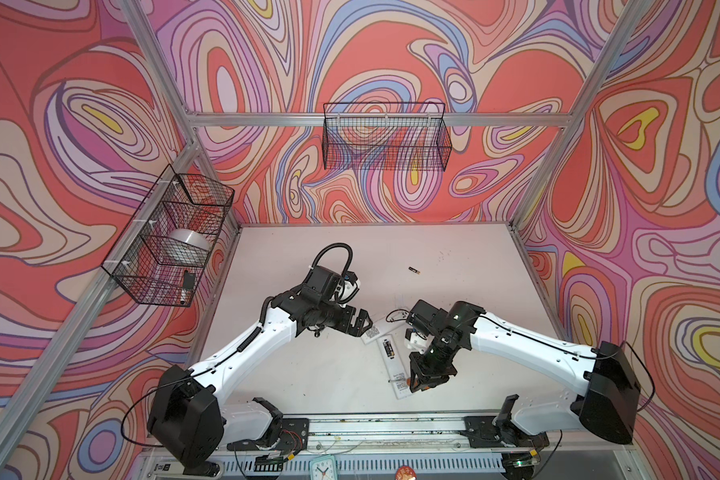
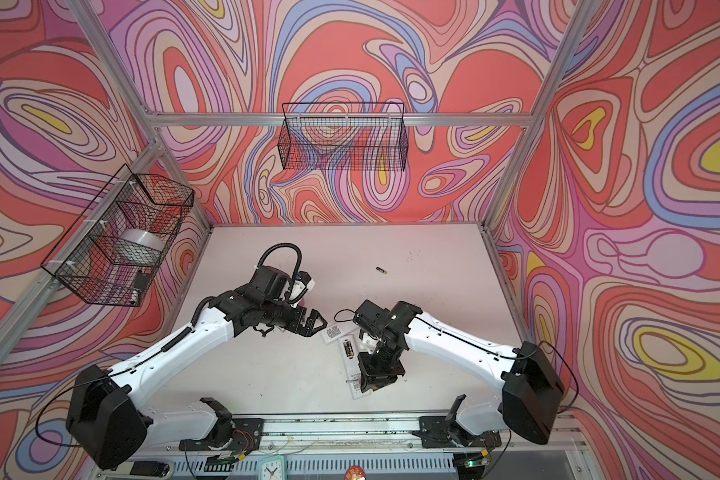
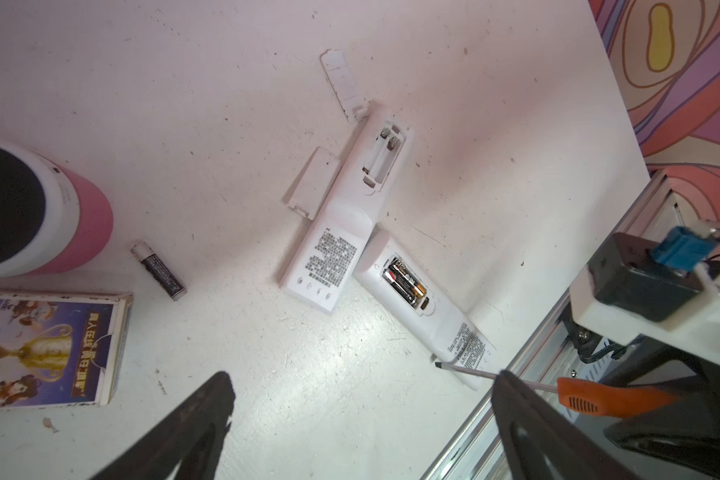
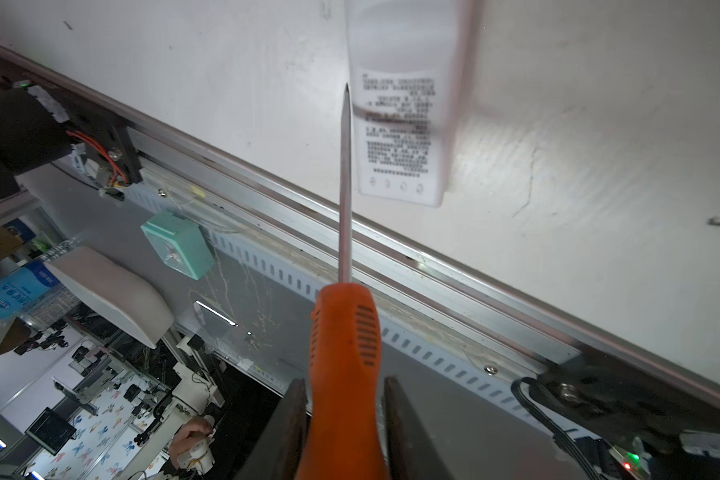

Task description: Unload the batteries from the remote control

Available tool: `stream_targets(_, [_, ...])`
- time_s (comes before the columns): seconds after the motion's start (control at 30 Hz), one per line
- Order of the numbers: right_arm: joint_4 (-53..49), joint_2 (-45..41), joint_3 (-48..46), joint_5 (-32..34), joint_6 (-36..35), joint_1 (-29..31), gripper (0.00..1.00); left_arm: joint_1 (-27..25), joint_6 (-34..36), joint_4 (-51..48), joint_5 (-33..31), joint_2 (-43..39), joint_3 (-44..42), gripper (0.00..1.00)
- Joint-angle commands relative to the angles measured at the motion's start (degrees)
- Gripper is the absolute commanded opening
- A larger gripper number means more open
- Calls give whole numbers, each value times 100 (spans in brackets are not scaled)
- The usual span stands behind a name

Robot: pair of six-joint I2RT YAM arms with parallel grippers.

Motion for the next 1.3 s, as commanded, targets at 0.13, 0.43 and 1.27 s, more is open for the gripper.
stream_targets(0.13, [-970,-131,-16,1052,132,-248,0,-4,1081,171,855,-92,-207,100])
stream_targets(0.43, [-1162,-325,592,886,-564,-814,0,-546,3598,-519,1380,120,-466,100])
stream_targets(1.27, [-834,281,874,330,-1838,-1405,0,-1221,4816,-379,654,2068,372,81])
